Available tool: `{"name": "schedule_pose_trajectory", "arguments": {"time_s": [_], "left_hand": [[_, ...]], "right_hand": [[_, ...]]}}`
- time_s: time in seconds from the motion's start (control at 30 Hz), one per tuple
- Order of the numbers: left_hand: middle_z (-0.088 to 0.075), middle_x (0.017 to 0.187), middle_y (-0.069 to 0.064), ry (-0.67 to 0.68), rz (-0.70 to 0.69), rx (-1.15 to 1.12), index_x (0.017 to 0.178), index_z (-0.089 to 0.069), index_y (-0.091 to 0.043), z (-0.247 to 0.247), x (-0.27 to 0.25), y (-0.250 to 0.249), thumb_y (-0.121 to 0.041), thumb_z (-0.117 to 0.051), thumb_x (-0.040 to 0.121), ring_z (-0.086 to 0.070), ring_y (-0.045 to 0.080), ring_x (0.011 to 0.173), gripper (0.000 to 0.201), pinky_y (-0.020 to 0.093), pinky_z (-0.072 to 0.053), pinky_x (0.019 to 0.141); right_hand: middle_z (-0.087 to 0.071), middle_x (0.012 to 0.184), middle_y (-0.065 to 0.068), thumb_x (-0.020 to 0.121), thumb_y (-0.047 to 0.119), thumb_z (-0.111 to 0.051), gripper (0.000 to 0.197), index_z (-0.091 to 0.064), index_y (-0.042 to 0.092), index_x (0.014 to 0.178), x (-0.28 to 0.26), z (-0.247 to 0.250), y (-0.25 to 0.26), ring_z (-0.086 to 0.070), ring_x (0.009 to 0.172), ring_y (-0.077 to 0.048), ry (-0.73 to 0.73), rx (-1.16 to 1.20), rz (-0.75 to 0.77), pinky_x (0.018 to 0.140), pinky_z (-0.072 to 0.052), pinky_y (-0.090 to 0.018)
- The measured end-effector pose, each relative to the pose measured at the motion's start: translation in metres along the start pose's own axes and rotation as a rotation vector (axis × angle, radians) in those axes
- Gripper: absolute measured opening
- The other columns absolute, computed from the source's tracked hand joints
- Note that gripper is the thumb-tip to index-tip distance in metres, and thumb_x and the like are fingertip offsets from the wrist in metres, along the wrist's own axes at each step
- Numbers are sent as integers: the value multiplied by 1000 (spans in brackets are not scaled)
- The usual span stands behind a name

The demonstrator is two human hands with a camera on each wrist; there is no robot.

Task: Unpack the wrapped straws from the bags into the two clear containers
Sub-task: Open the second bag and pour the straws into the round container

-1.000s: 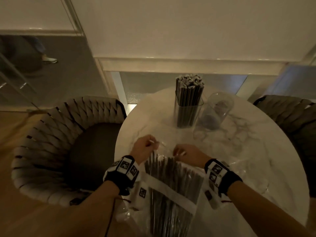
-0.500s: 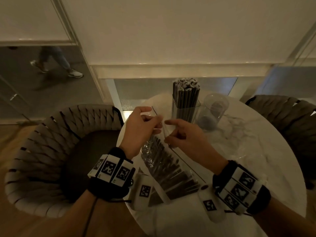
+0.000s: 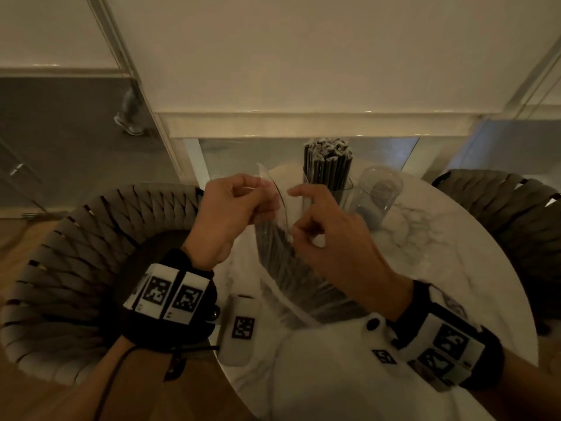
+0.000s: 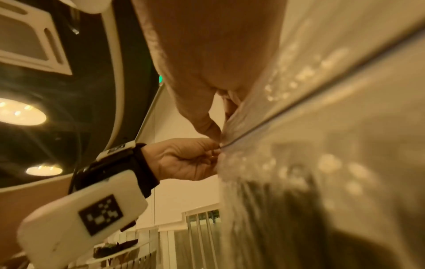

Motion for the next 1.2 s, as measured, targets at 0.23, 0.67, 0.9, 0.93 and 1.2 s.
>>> {"name": "schedule_pose_trajectory", "arguments": {"time_s": [0.23,0.67,0.9,0.93,1.2], "left_hand": [[-71,80,14,216,-84,168,94,-63,-1,-14,-12,-4,-7,-60,88,-71,17,71,9,28,-61,69],[-47,73,2,-261,-469,816,85,-37,-15,-23,1,4,-5,-56,87,-45,10,58,21,14,-39,51],[-51,112,11,2,-537,794,91,-59,-8,-38,3,23,0,-62,81,-59,19,83,13,14,-52,72],[-54,109,10,-22,-488,782,89,-62,-9,-37,6,25,1,-61,80,-57,18,82,14,7,-47,70],[-64,104,13,-73,-607,933,95,-72,-2,-11,17,25,7,-54,84,-60,27,92,22,28,-49,82]], "right_hand": [[-66,73,11,86,38,-63,20,-57,21,95,22,5,-11,-64,62,2,63,91,-255,59,-52,-11],[-49,50,0,85,9,-56,22,-46,7,65,42,6,-24,-51,44,-9,-189,-193,-207,41,-42,-16],[-65,62,1,89,16,-60,17,-64,4,78,50,8,-25,-62,51,-4,-209,-74,-259,52,-50,-10],[-63,62,4,87,16,-61,15,-61,6,76,51,7,-27,-60,52,-6,-224,-86,-260,53,-49,-10],[-55,99,-11,81,9,-57,25,-44,9,103,40,8,-52,-55,80,-31,36,-538,-336,61,-40,-35]]}}
Point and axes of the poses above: each hand's wrist, its own x-axis towards the middle knuckle, its own z-axis out of the back of the hand, y = z × x, the point moved 1 cm from there along x, towards the middle knuckle
